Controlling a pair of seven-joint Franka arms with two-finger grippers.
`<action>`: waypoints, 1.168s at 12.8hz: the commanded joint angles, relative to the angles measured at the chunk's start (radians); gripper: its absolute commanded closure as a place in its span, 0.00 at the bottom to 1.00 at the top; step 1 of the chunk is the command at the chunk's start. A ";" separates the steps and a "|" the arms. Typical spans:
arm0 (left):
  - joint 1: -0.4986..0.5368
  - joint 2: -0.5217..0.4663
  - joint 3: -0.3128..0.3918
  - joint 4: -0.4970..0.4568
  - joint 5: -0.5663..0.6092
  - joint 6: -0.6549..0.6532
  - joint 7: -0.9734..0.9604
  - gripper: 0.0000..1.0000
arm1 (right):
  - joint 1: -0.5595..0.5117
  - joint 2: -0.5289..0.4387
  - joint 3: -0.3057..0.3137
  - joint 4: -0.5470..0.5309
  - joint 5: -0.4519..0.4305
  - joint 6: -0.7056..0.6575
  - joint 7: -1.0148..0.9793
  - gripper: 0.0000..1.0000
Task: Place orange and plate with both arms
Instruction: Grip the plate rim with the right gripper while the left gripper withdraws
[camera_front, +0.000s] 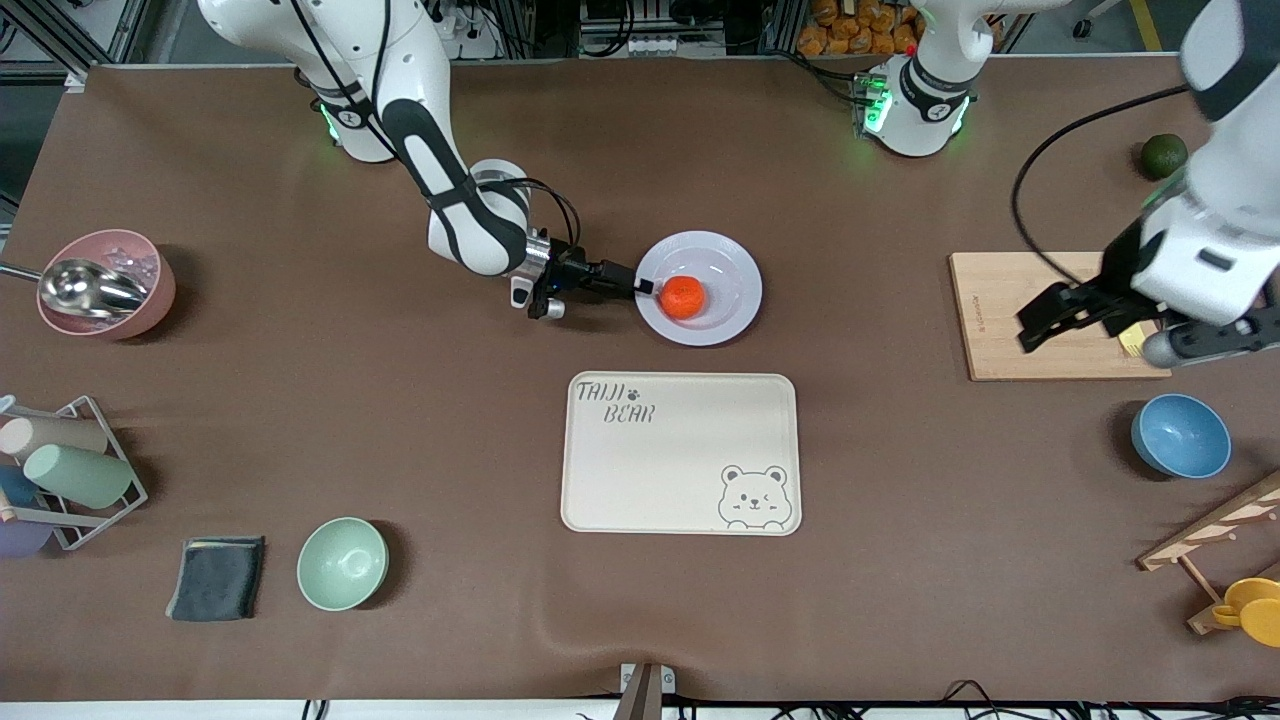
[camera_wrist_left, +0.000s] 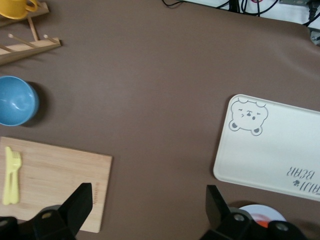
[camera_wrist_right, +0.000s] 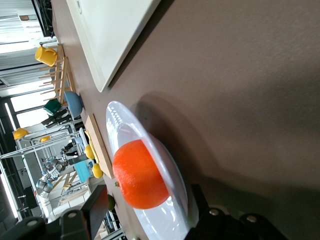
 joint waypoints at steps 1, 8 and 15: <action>-0.029 -0.049 0.069 -0.017 -0.017 -0.045 0.110 0.00 | 0.022 0.016 -0.007 0.021 0.037 0.023 -0.025 0.29; -0.012 -0.070 0.101 -0.023 -0.017 -0.086 0.180 0.00 | 0.064 0.020 -0.007 0.021 0.075 0.041 -0.026 0.63; -0.012 -0.073 0.103 -0.018 -0.010 -0.098 0.192 0.00 | 0.058 0.003 -0.007 0.034 0.075 0.046 -0.014 1.00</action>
